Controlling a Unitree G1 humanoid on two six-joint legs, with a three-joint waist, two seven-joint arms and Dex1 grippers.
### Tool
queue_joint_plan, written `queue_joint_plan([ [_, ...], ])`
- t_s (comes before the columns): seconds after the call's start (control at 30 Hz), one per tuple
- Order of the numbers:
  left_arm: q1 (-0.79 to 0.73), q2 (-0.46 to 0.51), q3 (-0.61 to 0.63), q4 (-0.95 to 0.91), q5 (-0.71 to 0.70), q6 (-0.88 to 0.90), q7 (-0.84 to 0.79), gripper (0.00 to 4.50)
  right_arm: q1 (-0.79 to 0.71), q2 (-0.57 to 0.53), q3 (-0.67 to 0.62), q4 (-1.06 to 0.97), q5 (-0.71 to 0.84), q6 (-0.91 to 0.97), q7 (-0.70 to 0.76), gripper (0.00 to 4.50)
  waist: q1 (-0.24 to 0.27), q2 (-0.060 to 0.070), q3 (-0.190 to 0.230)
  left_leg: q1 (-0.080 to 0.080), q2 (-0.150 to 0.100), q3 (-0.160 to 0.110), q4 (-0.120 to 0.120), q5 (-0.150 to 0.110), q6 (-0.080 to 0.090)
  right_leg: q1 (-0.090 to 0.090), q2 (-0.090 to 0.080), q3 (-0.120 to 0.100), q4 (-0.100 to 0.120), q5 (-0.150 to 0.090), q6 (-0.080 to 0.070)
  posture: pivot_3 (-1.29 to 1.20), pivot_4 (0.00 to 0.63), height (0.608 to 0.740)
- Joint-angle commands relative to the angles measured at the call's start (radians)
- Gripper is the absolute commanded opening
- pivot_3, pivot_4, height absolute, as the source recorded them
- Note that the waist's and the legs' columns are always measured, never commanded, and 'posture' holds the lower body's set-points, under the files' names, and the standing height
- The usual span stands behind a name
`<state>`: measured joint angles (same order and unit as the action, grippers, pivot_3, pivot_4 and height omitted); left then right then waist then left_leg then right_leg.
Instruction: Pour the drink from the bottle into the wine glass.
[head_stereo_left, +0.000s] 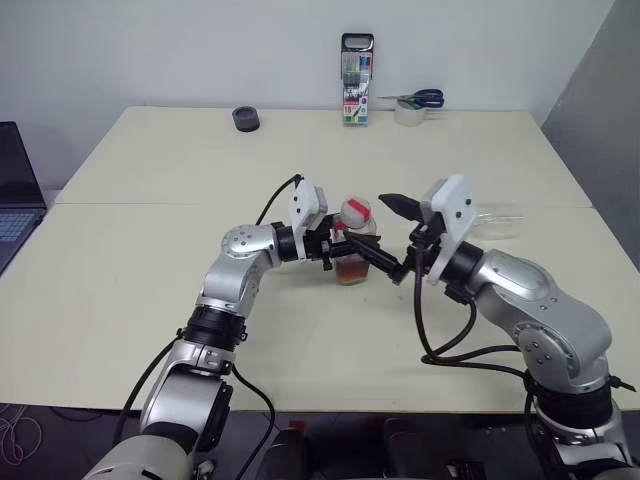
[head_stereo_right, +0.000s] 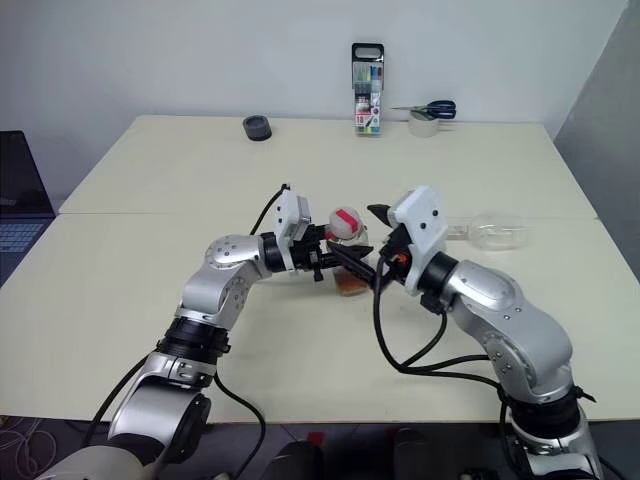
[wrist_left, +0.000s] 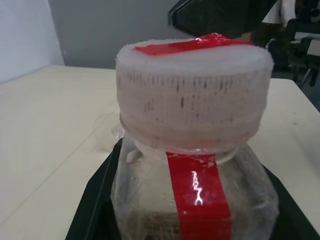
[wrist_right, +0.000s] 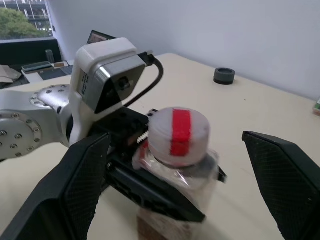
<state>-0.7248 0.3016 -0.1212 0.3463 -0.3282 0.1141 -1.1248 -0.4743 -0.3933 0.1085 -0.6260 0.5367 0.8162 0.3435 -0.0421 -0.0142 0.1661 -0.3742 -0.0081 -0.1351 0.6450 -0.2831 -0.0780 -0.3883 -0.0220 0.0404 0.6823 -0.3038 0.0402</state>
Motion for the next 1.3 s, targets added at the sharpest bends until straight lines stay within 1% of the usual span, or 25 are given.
queue_joint_plan([
  [0.03, -0.028, -0.014, -0.006, 0.01, 0.001, -0.048, -0.038, 1.83, -0.043, 0.027, 0.016, -0.004, -0.023, 0.002, -0.027, 4.5, 0.0, 0.0, 0.0, 0.0, 0.0, 0.0, 0.0, 0.0, 0.0, 0.0, 0.0, 0.0, 0.0, 0.0, 0.0, 0.0, 0.15, 0.74],
  [0.17, -0.03, -0.023, -0.009, 0.029, 0.014, -0.076, -0.056, 1.82, -0.053, 0.056, 0.024, 0.018, -0.057, -0.009, -0.053, 4.5, 0.0, 0.0, 0.0, 0.0, 0.0, 0.0, 0.0, 0.0, 0.0, 0.0, 0.0, 0.0, 0.0, 0.0, 0.0, 0.0, 0.15, 0.74],
  [0.4, -0.029, -0.027, -0.008, 0.042, 0.026, -0.094, -0.071, 1.82, -0.046, 0.084, 0.04, 0.04, -0.09, -0.018, -0.058, 4.5, -0.001, 0.0, 0.0, 0.0, 0.0, 0.0, 0.0, 0.0, 0.001, -0.001, 0.0, 0.0, 0.0, 0.0, 0.0, 0.0, 0.15, 0.74],
  [0.5, -0.029, -0.028, -0.005, 0.045, 0.03, -0.098, -0.073, 1.82, -0.046, 0.09, 0.046, 0.048, -0.102, -0.02, -0.052, 3.87, -0.002, 0.0, 0.0, 0.0, 0.0, 0.0, 0.0, -0.001, 0.001, -0.001, 0.0, 0.0, 0.0, 0.0, 0.0, 0.0, 0.15, 0.74],
  [0.7, -0.03, -0.031, -0.003, 0.047, 0.032, -0.104, -0.069, 1.82, -0.043, 0.089, 0.058, 0.059, -0.109, -0.023, -0.025, 1.83, -0.005, 0.0, 0.0, 0.0, 0.0, 0.0, 0.0, -0.001, 0.002, -0.001, 0.0, 0.0, 0.0, 0.0, 0.0, 0.0, 0.15, 0.74],
  [0.8, -0.032, -0.034, -0.003, 0.047, 0.03, -0.102, -0.071, 1.82, -0.047, 0.082, 0.058, 0.07, -0.1, -0.049, 0.021, 1.84, -0.007, 0.0, 0.0, 0.0, 0.0, 0.0, 0.0, -0.001, 0.002, -0.001, 0.0, 0.0, 0.0, 0.0, 0.0, 0.0, 0.15, 0.74],
  [0.9, -0.036, -0.04, 0.002, 0.049, 0.021, -0.1, -0.072, 1.81, -0.097, -0.009, 0.055, 0.2, -0.114, -0.212, 0.244, 1.84, -0.007, 0.0, 0.0, 0.0, -0.001, 0.0, 0.0, -0.001, 0.002, 0.0, 0.0, 0.0, 0.0, 0.0, 0.0, 0.0, 0.15, 0.74],
  [0.93, -0.033, -0.04, 0.0, 0.043, 0.017, -0.097, -0.081, 1.81, -0.124, -0.058, 0.063, 0.262, -0.125, -0.27, 0.343, 1.84, -0.007, 0.0, 0.0, 0.0, -0.001, 0.0, 0.0, -0.001, 0.003, 0.0, 0.0, 0.0, 0.0, 0.0, 0.001, 0.0, 0.15, 0.74],
  [1.0, -0.028, -0.039, -0.006, 0.032, 0.013, -0.097, -0.099, 1.81, -0.178, -0.128, 0.071, 0.361, -0.12, -0.317, 0.494, 1.84, -0.008, 0.0, 0.0, 0.0, -0.001, 0.001, 0.001, -0.002, 0.003, 0.0, 0.0, 0.0, 0.0, 0.001, 0.001, 0.0, 0.15, 0.74],
  [1.07, -0.026, -0.038, -0.007, 0.026, 0.01, -0.094, -0.107, 1.81, -0.235, -0.166, 0.06, 0.439, -0.081, -0.303, 0.601, 1.84, -0.011, 0.0, 0.0, 0.0, 0.0, 0.001, 0.0, -0.002, 0.003, 0.0, 0.0, 0.0, 0.0, 0.001, 0.001, 0.0, 0.15, 0.74],
  [1.13, -0.027, -0.038, -0.005, 0.025, 0.008, -0.094, -0.108, 1.81, -0.268, -0.184, 0.056, 0.485, -0.07, -0.299, 0.651, 1.84, -0.012, 0.0, 0.0, 0.0, 0.0, 0.0, 0.0, -0.002, 0.003, 0.0, 0.0, 0.0, 0.0, 0.001, 0.001, 0.0, 0.15, 0.74],
  [1.2, -0.028, -0.04, -0.004, 0.022, 0.008, -0.092, -0.105, 1.8, -0.27, -0.195, 0.055, 0.486, -0.059, -0.282, 0.682, 1.84, -0.012, 0.0, 0.0, 0.0, 0.0, 0.0, 0.0, -0.002, 0.003, 0.0, 0.0, 0.0, 0.0, 0.001, 0.001, 0.0, 0.15, 0.74],
  [1.27, -0.03, -0.042, -0.002, 0.02, 0.007, -0.09, -0.099, 1.8, -0.254, -0.186, 0.038, 0.466, -0.052, -0.26, 0.66, 1.84, -0.012, 0.0, 0.0, -0.001, 0.0, 0.0, 0.0, -0.002, 0.003, 0.0, 0.0, 0.0, 0.0, 0.001, 0.001, 0.0, 0.15, 0.74],
  [1.3, -0.032, -0.044, 0.002, 0.022, 0.007, -0.087, -0.091, 1.8, -0.243, -0.173, 0.022, 0.453, -0.062, -0.274, 0.622, 1.84, -0.012, 0.0, 0.0, -0.001, 0.0, 0.0, 0.001, -0.002, 0.003, -0.001, -0.001, 0.0, -0.001, 0.001, 0.001, 0.0, 0.15, 0.74],
])
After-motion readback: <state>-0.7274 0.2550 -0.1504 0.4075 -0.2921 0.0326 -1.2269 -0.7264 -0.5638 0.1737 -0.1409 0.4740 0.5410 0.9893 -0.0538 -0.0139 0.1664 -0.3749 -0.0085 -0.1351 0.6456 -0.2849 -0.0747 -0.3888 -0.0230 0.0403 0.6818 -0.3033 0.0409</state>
